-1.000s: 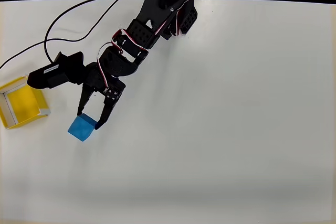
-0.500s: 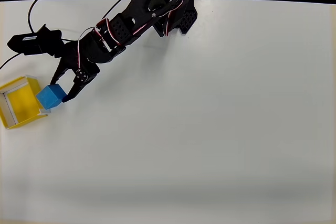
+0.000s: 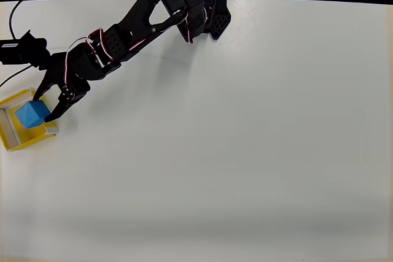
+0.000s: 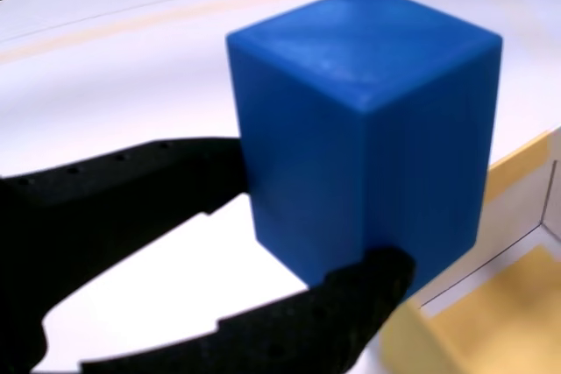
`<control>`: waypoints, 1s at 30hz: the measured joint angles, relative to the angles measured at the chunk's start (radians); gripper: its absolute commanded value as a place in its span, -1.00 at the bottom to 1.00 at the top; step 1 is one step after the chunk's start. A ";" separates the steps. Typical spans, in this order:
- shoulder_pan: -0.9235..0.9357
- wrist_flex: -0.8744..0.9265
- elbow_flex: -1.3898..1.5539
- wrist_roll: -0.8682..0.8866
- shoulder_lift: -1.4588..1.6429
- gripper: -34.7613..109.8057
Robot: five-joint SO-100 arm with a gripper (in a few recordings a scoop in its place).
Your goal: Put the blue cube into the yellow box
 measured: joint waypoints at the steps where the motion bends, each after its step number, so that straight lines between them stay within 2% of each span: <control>1: 0.000 0.000 -0.023 -0.002 -0.017 -0.26; 10: 0.000 0.000 -0.206 -0.034 -0.198 -0.25; 30: 0.014 -0.034 -0.397 -0.071 -0.488 -0.25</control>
